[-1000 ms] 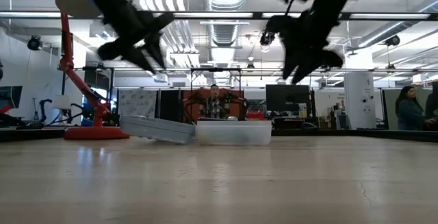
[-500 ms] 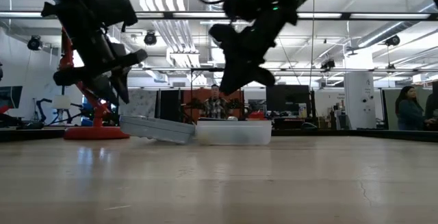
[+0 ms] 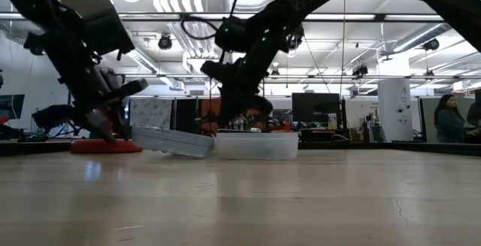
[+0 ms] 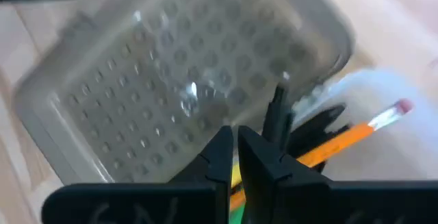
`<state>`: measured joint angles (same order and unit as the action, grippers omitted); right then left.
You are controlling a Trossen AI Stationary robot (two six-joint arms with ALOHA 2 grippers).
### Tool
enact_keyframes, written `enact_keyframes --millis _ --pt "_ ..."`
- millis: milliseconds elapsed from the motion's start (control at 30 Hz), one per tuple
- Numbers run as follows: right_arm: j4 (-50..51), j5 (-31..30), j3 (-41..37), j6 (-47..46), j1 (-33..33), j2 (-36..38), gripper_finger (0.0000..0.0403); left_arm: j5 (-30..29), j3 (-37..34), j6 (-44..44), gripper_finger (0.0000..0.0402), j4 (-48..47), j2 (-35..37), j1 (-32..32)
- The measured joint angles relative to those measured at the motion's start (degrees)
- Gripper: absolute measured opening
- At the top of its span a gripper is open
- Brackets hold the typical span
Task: Pick & place school supplies into a supply box
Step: Close the supply box
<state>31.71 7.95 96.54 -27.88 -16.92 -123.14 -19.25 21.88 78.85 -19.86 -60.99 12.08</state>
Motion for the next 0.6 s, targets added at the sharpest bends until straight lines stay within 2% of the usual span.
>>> enact_keyframes --millis 100,167,300,500,600 --pt "1.45 0.61 1.23 0.48 0.15 -1.44 0.0018 0.53 -2.19 -0.72 0.0093 6.54 -0.54 0.0" --pt "1.17 0.66 1.61 1.21 0.23 -1.54 0.0018 0.25 -3.07 -0.7 0.0093 7.08 -1.24 0.17" --pt "3.45 -2.29 1.48 2.27 -0.35 -1.52 0.0018 -0.68 -4.35 -0.76 0.0093 9.02 -3.0 0.31" --pt "8.85 -4.66 -0.49 2.58 -1.36 -1.29 0.0018 -1.26 -6.62 -3.3 0.0093 22.58 -6.96 0.52" --pt "10.03 -5.32 -0.69 2.68 -1.36 0.25 0.0018 -1.0 -5.8 -3.41 0.0093 24.67 -9.21 0.49"
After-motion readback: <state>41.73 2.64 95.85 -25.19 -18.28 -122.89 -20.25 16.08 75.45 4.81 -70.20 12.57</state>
